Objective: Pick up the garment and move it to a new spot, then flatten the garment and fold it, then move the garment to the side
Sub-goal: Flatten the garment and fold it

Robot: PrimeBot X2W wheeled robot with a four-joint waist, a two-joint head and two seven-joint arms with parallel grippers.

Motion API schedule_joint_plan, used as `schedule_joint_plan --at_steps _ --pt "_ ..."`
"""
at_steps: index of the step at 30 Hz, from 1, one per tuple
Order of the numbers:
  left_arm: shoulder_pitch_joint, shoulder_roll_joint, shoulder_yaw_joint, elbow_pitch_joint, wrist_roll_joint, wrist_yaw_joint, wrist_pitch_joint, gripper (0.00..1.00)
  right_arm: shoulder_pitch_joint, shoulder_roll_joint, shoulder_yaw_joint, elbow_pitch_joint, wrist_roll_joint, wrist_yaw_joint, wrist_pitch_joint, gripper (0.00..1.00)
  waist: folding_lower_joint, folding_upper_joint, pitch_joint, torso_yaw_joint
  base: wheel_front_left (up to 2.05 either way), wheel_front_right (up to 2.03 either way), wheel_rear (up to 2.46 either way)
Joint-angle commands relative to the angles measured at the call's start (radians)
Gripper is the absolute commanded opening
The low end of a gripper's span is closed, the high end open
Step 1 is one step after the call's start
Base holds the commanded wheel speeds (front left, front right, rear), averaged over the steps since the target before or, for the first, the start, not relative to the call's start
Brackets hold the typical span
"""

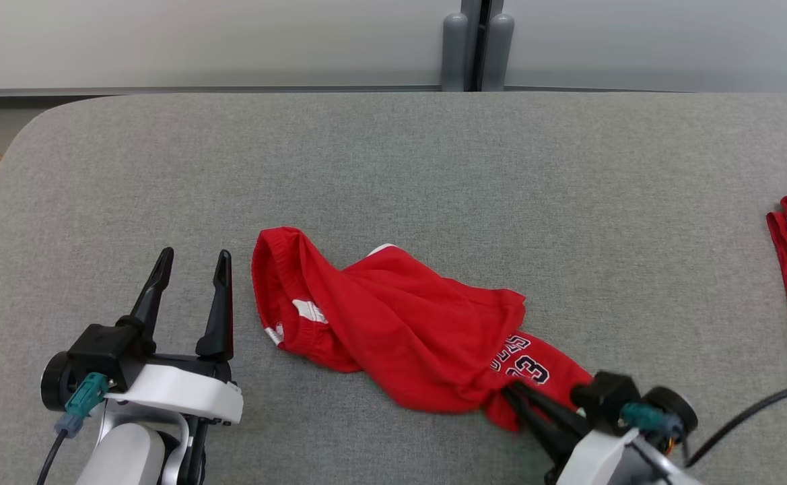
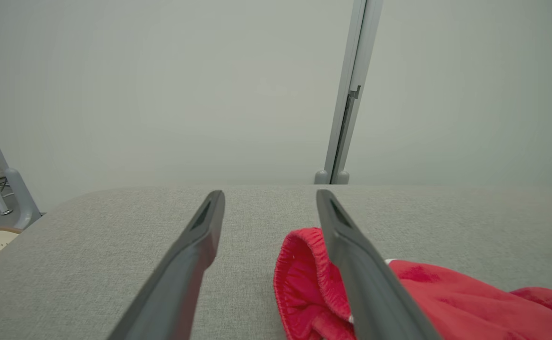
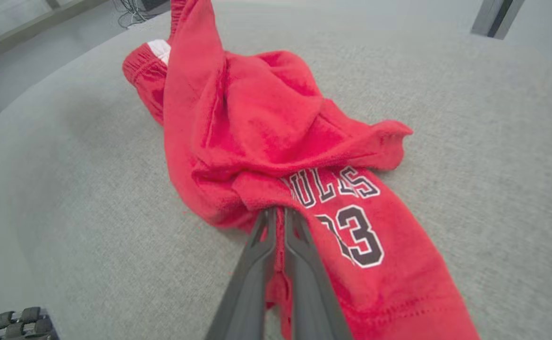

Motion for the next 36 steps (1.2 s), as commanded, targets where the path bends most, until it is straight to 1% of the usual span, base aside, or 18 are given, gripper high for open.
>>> schedule_joint_plan --at_steps 1,7,12,13,14,16,18,20,21,22,23,27,31,36 --pt "-0.001 0.001 0.006 -0.001 0.009 -0.006 -0.004 1.0 -0.018 0.019 -0.042 -0.023 -0.001 -0.002 -0.018 0.0 0.0 0.0 -0.003 -0.002 0.0 0.0 0.0" --pt "-0.034 -0.016 0.006 -0.006 0.02 -0.022 -0.004 1.0 -0.055 0.094 -0.24 -0.041 -0.028 -0.002 -0.043 0.0 0.0 0.0 0.028 0.013 0.0 0.0 0.0" --pt "-0.063 -0.037 0.01 -0.008 0.03 -0.036 -0.004 1.0 -0.124 0.168 -0.39 0.02 -0.022 -0.001 -0.042 0.0 0.0 0.0 0.08 0.038 0.0 0.0 0.0" --pt "-0.063 -0.037 0.01 -0.008 0.03 -0.036 -0.004 1.0 -0.124 0.168 -0.39 0.02 -0.022 -0.001 -0.042 0.0 0.0 0.0 0.08 0.038 0.0 0.0 0.0" --pt "-0.076 -0.05 0.012 -0.005 0.037 -0.044 -0.004 1.0 -0.16 0.196 -0.427 0.061 -0.008 -0.001 -0.046 0.0 0.0 0.0 0.1 0.048 0.0 0.0 0.0" --pt "-0.082 -0.056 0.013 -0.004 0.04 -0.047 -0.004 1.0 -0.179 0.206 -0.445 0.082 0.001 -0.001 -0.049 0.0 0.0 0.0 0.111 0.052 0.0 0.0 0.0" --pt "-0.096 -0.067 0.017 0.002 0.049 -0.06 -0.004 1.0 -0.242 0.225 -0.481 0.149 0.021 -0.001 -0.066 0.0 0.0 0.0 0.137 0.059 0.0 0.0 0.0" --pt "-0.101 -0.074 0.022 0.011 0.056 -0.067 -0.004 1.0 -0.277 0.229 -0.499 0.203 0.023 -0.001 -0.078 0.0 0.0 0.0 0.144 0.06 0.0 0.0 0.0" --pt "-0.104 -0.078 0.025 0.011 0.059 -0.069 -0.004 1.0 -0.293 0.233 -0.505 0.225 0.034 -0.001 -0.087 0.3 0.0 0.0 0.147 0.06 0.0 0.0 0.0" --pt "-0.107 -0.082 0.027 0.013 0.063 -0.073 -0.004 1.0 -0.31 0.235 -0.509 0.243 0.039 -0.001 -0.102 0.5 0.0 0.0 0.15 0.06 0.0 0.0 0.0" --pt "-0.108 -0.085 0.03 0.015 0.067 -0.077 -0.004 1.0 -0.324 0.231 -0.511 0.26 0.037 -0.001 -0.117 1.0 0.0 0.0 0.151 0.059 0.0 0.0 0.0" --pt "-0.103 -0.087 0.05 0.024 0.08 -0.085 -0.004 1.0 -0.351 0.211 -0.508 0.28 0.027 -0.001 -0.22 1.0 0.0 0.0 0.146 0.045 0.0 0.0 0.0" --pt "-0.077 -0.085 0.069 0.036 0.091 -0.089 -0.004 1.0 -0.334 0.172 -0.497 0.245 -0.008 -0.001 -0.318 1.0 0.0 0.0 0.117 0.02 0.0 0.0 0.0" --pt "-0.044 -0.078 0.088 0.04 0.105 -0.091 -0.004 1.0 -0.271 0.118 -0.526 0.17 -0.052 -0.001 -0.354 1.0 0.0 0.0 0.069 -0.012 0.0 0.0 0.0"
